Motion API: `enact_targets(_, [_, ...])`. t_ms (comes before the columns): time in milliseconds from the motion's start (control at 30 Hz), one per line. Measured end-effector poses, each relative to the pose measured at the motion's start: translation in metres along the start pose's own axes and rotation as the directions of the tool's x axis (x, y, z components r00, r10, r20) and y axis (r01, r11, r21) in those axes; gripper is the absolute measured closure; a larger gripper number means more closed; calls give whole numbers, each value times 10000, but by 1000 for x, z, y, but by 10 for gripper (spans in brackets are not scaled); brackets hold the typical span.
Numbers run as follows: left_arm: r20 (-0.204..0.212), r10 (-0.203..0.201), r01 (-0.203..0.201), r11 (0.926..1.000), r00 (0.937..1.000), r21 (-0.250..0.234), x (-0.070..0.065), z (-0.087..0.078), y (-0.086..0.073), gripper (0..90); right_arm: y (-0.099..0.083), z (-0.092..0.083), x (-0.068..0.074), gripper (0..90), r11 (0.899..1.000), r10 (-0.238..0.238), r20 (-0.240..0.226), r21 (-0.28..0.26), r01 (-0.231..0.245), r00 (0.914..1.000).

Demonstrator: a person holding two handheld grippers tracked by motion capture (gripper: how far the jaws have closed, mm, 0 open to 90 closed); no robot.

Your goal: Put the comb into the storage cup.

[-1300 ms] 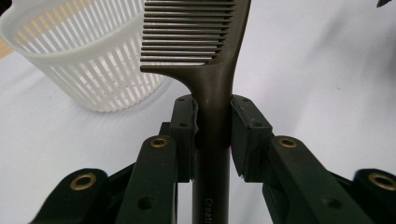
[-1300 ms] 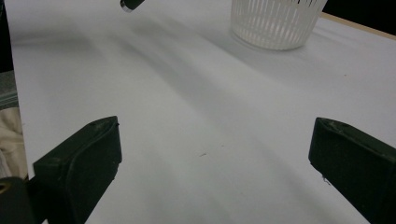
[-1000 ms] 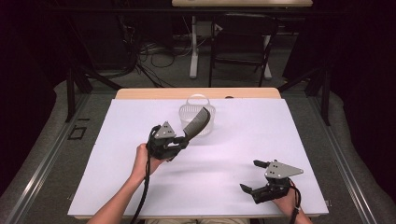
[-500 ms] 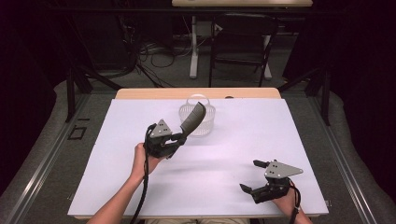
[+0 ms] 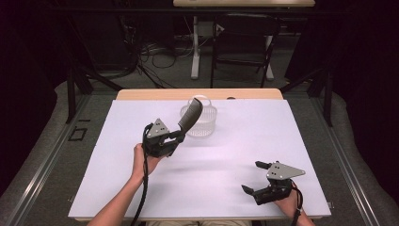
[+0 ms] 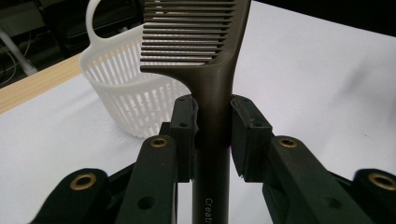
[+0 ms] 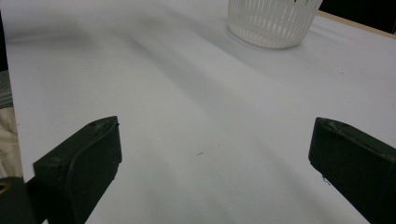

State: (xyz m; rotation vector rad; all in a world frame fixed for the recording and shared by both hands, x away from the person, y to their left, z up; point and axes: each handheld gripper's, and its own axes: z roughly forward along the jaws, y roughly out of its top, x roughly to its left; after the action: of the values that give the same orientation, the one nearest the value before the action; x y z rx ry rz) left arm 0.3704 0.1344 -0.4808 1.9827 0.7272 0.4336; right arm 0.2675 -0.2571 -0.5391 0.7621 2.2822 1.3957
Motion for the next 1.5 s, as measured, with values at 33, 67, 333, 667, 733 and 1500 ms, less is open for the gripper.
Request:
enact_targets(33, [-27, -21, 21, 10000, 10000, -15, 1, 0, 0, 724, 0, 0, 0, 22, 10000, -10, 7, -1, 10, 10000])
enact_targets(67, [-33, -43, 43, 10000, 10000, -52, 1, 0, 0, 724, 0, 0, 0, 22, 10000, 0, 5, -4, 0, 10000])
enact_targets(333, [-259, -246, 238, 9993, 9994, -297, 3, 2, -2, 724, -1, 0, -1, 22, 10000, 22, 37, 24, -22, 10000])
enact_targets(667, [-602, -377, 345, 9980, 9975, -520, 7, 4, -3, 724, -1, 0, -1, 22, 10000, 31, 85, -13, -31, 10000])
enact_targets(733, [-657, -346, 309, 9979, 9972, -564, 7, 4, -3, 724, -1, 0, -1, 22, 10000, 61, 108, -12, -61, 9999])
enact_targets(1500, [-709, -491, 415, 9936, 9963, -1050, 10, 5, 12, 724, -1, 2, 0, 21, 9999, 91, 39, 55, -91, 10000])
